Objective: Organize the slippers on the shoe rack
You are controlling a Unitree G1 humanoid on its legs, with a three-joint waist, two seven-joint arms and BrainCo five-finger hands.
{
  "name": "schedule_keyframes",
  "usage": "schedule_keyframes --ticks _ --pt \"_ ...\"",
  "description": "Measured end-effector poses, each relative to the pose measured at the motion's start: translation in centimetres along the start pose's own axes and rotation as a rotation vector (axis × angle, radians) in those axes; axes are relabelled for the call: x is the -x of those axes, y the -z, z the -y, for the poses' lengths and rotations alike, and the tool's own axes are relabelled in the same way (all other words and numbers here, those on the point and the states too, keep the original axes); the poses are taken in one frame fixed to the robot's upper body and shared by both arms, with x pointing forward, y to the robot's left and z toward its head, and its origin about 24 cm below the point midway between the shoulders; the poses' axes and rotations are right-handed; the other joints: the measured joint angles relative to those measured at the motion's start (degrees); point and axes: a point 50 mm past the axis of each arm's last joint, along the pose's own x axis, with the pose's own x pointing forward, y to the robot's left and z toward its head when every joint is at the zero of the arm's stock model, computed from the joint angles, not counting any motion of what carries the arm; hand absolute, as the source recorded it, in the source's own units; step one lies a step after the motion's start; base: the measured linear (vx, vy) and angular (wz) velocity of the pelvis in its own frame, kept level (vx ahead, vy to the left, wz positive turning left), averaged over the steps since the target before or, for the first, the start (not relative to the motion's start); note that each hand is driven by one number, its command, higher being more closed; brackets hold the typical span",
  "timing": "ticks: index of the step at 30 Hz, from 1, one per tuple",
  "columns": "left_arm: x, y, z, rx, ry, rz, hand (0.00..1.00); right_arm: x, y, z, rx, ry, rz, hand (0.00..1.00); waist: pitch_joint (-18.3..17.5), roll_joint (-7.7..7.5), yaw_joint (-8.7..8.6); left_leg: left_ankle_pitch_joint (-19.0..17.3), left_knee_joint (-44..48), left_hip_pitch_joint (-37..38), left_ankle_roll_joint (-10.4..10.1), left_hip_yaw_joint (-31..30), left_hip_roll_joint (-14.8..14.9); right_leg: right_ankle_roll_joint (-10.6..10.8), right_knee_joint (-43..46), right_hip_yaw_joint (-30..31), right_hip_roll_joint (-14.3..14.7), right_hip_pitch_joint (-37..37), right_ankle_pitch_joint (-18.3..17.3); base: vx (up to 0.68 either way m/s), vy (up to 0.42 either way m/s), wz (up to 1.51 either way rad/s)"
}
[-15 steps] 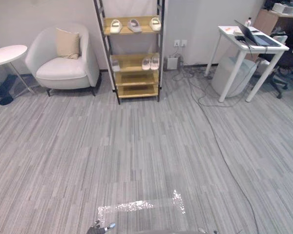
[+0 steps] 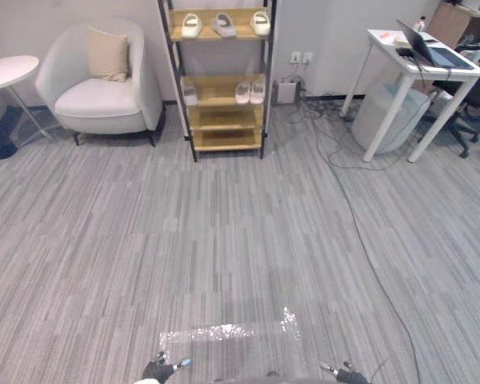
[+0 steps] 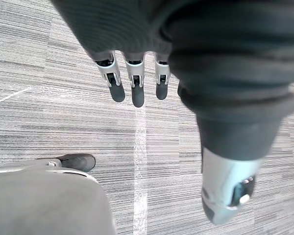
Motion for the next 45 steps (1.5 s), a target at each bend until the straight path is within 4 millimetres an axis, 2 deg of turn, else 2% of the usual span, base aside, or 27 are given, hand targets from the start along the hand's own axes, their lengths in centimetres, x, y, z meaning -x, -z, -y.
schedule_keyframes --ticks 13,15,17,18,19,20,21,23,25,26,28,29,31,32,33,34,35,36,37,38,39,40,41,42,43,44,45 --pt "-0.1 -0.1 -0.2 -0.012 -0.005 -0.002 0.0 0.0 -0.1 -0.2 -0.004 -0.006 0.003 0.0 0.4 -0.49 0.0 0.1 -0.8 0.4 0.0 -0.1 0.0 -0.1 -0.6 -0.2 0.1 0.7 0.0 0.0 -0.008 0.0" --pt "-0.3 -0.8 -0.4 -0.017 -0.01 0.015 0.0 -0.1 -0.4 -0.5 -0.013 -0.014 0.011 0.0 1.8 -1.07 -0.05 -2.0 4.0 -1.9 -0.5 -0.5 0.2 -0.4 1.1 -1.1 -0.2 0.6 -1.1 -0.03 -0.035 0.2" --pt "-0.4 -1.6 -0.4 -0.017 -0.009 0.036 0.0 -0.1 -0.7 -0.5 -0.016 -0.012 0.019 0.0 3.1 -0.86 -0.22 -7.0 14.6 -6.2 -1.2 -1.4 1.3 -0.9 4.9 -2.1 -0.1 -0.5 -4.3 -0.03 -0.023 0.3" --pt "-0.5 -1.9 -0.5 -0.012 -0.012 0.047 0.0 -0.1 -0.7 -0.6 -0.018 -0.014 0.021 0.0 3.6 -1.01 0.01 -8.0 20.9 -8.9 -2.0 -0.9 1.7 -1.5 6.3 -2.1 -0.3 -1.2 -5.8 -0.06 -0.001 0.23" --pt "-0.5 -2.4 -0.7 0.004 -0.022 0.066 0.0 -0.1 -0.8 -0.7 -0.02 -0.017 0.024 0.0 4.1 -1.68 0.07 -7.8 29.6 -13.0 -1.8 1.1 2.2 -2.0 8.3 -2.1 -1.0 -1.8 -7.1 -0.08 -0.021 0.07" --pt "-0.4 -2.6 -0.7 0.042 -0.03 0.08 0.0 -0.2 -1.2 -0.6 -0.019 -0.015 0.04 0.0 4.7 -1.3 0.71 -6.2 40.1 -17.7 -1.2 3.5 3.8 -2.4 11.0 -1.3 -1.3 -1.9 -8.6 -0.05 -0.019 -0.11" --pt "-0.3 -2.4 -0.6 0.052 -0.03 0.079 0.0 -0.1 -1.4 -0.5 -0.018 -0.011 0.05 0.0 5.2 -1.45 1.25 -6.8 44.6 -19.7 0.0 4.3 4.5 -2.6 11.9 -0.8 -1.6 -1.5 -9.5 0.03 0.006 -0.26" --pt "-0.3 -2.2 -0.4 0.072 -0.026 0.074 0.0 -0.2 -1.5 -0.2 -0.02 0.0 0.05 0.0 5.4 -0.79 1.77 -9.1 46.0 -22.3 0.9 5.0 5.0 -2.6 12.5 0.9 -2.4 -1.0 -10.3 0.09 0.079 -0.39" --pt "-0.3 -2.2 -0.1 0.101 -0.023 0.075 0.0 -0.2 -1.8 0.0 -0.016 0.007 0.057 0.0 5.6 -0.39 2.61 -9.1 37.6 -23.0 0.1 5.1 4.4 -2.0 12.3 3.4 -3.7 -1.2 -10.7 0.16 0.151 -0.57" --pt "-0.3 -2.2 -0.1 0.108 -0.021 0.073 0.0 -0.2 -1.9 0.0 -0.018 0.01 0.058 0.0 5.6 -0.22 2.67 -8.5 31.8 -23.0 -0.7 4.6 3.8 -1.5 12.1 4.3 -4.2 -1.3 -11.0 0.21 0.203 -0.53" --pt "-0.2 -2.1 0.5 0.132 -0.01 0.068 0.0 -0.3 -2.0 0.5 -0.026 0.022 0.063 0.0 5.6 1.4 2.9 -6.3 19.8 -22.2 -3.8 1.8 3.7 0.1 11.4 6.1 -4.2 -1.1 -12.0 0.26 0.257 -0.47" --pt "-0.2 -1.8 0.7 0.15 -0.01 0.061 0.0 -0.3 -2.2 0.7 -0.013 0.025 0.065 0.0 5.3 2.5 3.3 -1.9 18.6 -21.6 -4.2 1.6 3.7 1.0 10.3 7.3 -3.9 -0.5 -12.1 0.39 0.289 -0.47" --pt "-0.2 -1.9 0.1 0.155 -0.025 0.068 0.0 -0.4 -2.5 0.2 0.01 0.005 0.069 0.0 4.4 0.94 3.97 -2.3 19.5 -22.3 -1.8 2.6 1.4 1.9 11.7 9.7 -5.0 -0.5 -12.4 0.43 0.228 -0.3" --pt "-0.2 -2.1 -0.1 0.16 -0.03 0.072 0.0 -0.3 -2.3 -0.4 0.001 -0.007 0.064 0.0 4.2 0.23 4.13 -3.8 21.0 -22.7 0.5 3.2 0.2 3.4 13.9 9.3 -6.4 -1.2 -13.9 0.39 0.166 -0.06" --pt "-0.3 -2.0 -0.1 0.173 -0.034 0.065 0.0 -0.4 -2.5 -0.6 -0.001 -0.012 0.068 0.0 4.0 0.27 4.23 -5.2 21.6 -22.1 1.3 3.5 -0.6 4.4 17.4 10.3 -7.1 -2.2 -14.5 0.53 0.226 -0.09" --pt "-0.2 -1.7 0.1 0.183 -0.033 0.051 0.0 -0.4 -2.8 -1.1 -0.005 -0.026 0.079 0.0 3.6 0.1 4.36 -6.8 20.0 -18.3 2.2 4.2 -1.9 7.3 29.9 12.6 -7.7 -5.8 -15.4 0.44 0.195 -0.05" --pt "-0.3 -1.7 0.1 0.182 -0.033 0.049 0.0 -0.4 -2.9 -1.2 -0.007 -0.031 0.082 0.0 3.5 0.01 4.37 -7.1 19.7 -17.5 2.4 4.4 -2.1 7.9 33.5 13.1 -7.7 -6.9 -15.3 0.44 0.155 -0.03" --pt "-0.3 -1.7 -0.1 0.178 -0.036 0.047 0.0 -0.4 -3.2 -2.4 -0.019 -0.068 0.094 0.0 3.4 -0.6 4.33 -7.9 18.7 -13.6 3.0 4.5 -3.0 12.7 48.2 14.5 -7.7 -11.4 -11.6 0.3 0.069 0.05" --pt "-0.3 -1.8 -0.1 0.173 -0.035 0.052 0.0 -0.4 -3.3 -2.8 -0.02 -0.077 0.099 0.0 3.4 -0.84 4.18 -8.4 18.2 -12.1 3.2 4.1 -3.4 13.5 52.0 14.4 -7.8 -12.7 -10.0 0.42 0.055 0.21" --pt "-0.3 -1.8 -0.3 0.154 -0.035 0.049 0.0 -0.4 -3.6 -2.9 -0.019 -0.09 0.111 0.0 3.5 -1.15 3.58 -9.4 16.6 -7.9 3.8 3.0 -4.6 10.5 60.6 10.6 -9.9 -15.0 -9.5 0.37 0.018 0.28" --pt "-0.3 -1.8 -0.2 0.146 -0.031 0.048 0.0 -0.4 -3.8 -2.9 -0.02 -0.091 0.117 0.0 3.5 -1.09 3.15 -10.2 15.4 -5.0 4.4 2.3 -4.7 7.5 63.9 7.2 -11.3 -16.1 -10.5 0.47 -0.009 0.33" --pt "-0.3 -1.8 0.0 0.135 -0.022 0.048 0.0 -0.4 -4.0 -2.9 -0.018 -0.093 0.126 0.0 3.7 -0.81 2.62 -10.3 13.8 -1.7 4.5 1.6 -4.3 4.6 65.2 2.9 -12.0 -17.4 -12.6 0.43 -0.043 0.27" --pt "-0.3 -2.0 0.3 0.124 -0.011 0.054 0.0 -0.4 -4.4 -2.9 -0.017 -0.094 0.141 0.0 3.7 -0.05 2.03 -10.6 12.3 1.0 4.4 1.2 -3.3 3.0 64.0 -1.1 -12.0 -19.1 -14.8 0.52 -0.076 0.25" --pt "-0.5 -2.5 0.7 0.115 0.002 0.064 0.0 -0.5 -4.9 -3.0 -0.015 -0.096 0.155 0.0 3.8 0.43 1.43 -10.7 10.7 3.6 4.2 0.9 -1.7 1.4 59.5 -4.2 -10.7 -21.9 -16.2 0.43 -0.085 0.23" --pt "-0.5 -2.9 1.0 0.114 0.009 0.069 0.0 -0.5 -5.3 -3.1 -0.015 -0.099 0.166 0.0 3.9 0.61 1.12 -10.7 10.3 4.5 4.2 0.8 -0.7 1.2 55.3 -4.8 -9.4 -23.6 -16.3 0.49 -0.113 0.25" --pt "-0.6 -3.2 1.5 0.113 0.024 0.075 0.0 -0.5 -5.8 -3.3 -0.017 -0.104 0.18 0.0 4.1 0.89 0.56 -10.7 10.3 5.3 4.2 0.6 1.0 1.0 47.3 -4.6 -6.9 -25.6 -15.5 0.51 -0.153 0.33" --pt "-0.6 -3.7 2.2 0.114 0.043 0.086 0.0 -0.5 -6.1 -3.5 -0.017 -0.11 0.188 0.0 4.2 0.96 -0.2 -10.8 10.3 6.0 4.0 -0.2 2.3 1.2 37.5 -3.5 -4.3 -26.5 -12.3 0.52 -0.172 0.37"
